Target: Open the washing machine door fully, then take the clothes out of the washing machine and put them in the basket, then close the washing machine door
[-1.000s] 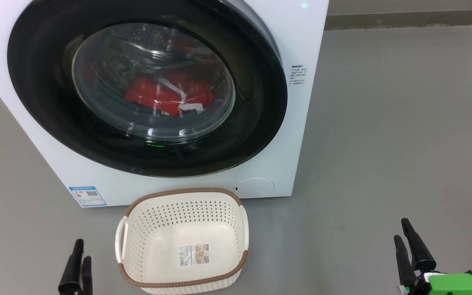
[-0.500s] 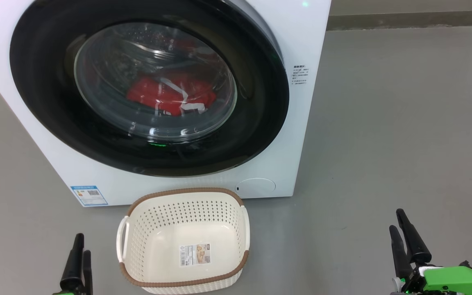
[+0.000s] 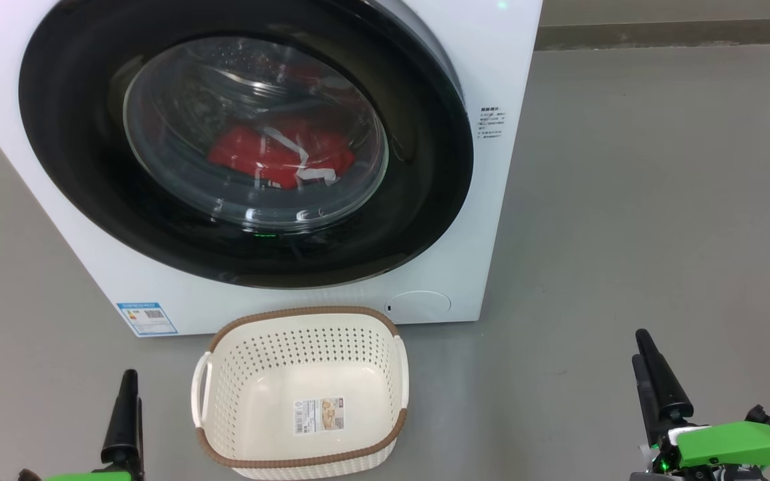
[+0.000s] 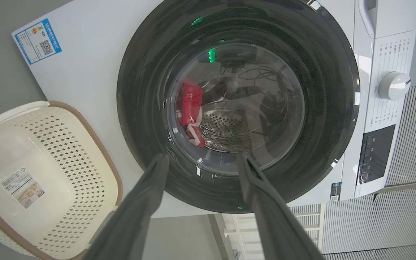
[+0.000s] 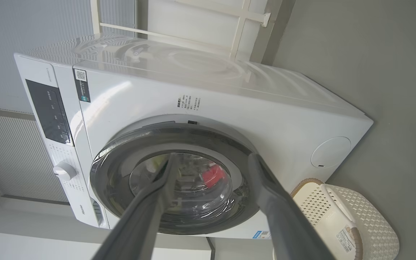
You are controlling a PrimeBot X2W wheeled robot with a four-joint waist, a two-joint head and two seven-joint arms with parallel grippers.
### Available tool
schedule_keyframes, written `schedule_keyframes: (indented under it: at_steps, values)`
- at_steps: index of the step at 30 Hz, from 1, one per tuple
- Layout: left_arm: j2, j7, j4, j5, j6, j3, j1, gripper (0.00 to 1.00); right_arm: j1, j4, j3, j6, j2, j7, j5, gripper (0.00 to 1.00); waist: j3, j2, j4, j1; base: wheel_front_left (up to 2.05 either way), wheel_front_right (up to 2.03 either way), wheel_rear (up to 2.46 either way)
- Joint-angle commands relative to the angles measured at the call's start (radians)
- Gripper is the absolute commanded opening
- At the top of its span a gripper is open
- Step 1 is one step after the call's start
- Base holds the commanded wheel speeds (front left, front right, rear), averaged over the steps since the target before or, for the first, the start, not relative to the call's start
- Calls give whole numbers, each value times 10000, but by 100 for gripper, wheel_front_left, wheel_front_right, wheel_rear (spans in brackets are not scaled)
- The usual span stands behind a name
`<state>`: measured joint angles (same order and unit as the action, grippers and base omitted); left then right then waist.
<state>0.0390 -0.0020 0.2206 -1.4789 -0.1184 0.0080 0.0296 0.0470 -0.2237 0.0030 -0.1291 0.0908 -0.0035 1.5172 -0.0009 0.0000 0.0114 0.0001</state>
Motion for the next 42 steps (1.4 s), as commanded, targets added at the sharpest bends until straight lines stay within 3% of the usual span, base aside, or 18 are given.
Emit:
schedule_keyframes:
  at_steps: [1, 29, 42]
  values:
    - [248, -116, -354, 289, -42, 89, 339, 100, 538, 324, 207, -5, 159, -125, -245, 100, 0, 0, 1, -1, 0, 0, 0]
    - [339, -916, -722, 4371, -68, -133, 329, 100, 894, 509, 1199, -8, 451, -920, -3847, 100, -62, 0, 97, -1, 0, 0, 0]
    - [401, -1331, -727, 6924, -81, -234, 310, 100, 1069, 183, 1585, -10, 579, -1330, -6550, 100, -103, 0, 161, -1, 0, 0, 0]
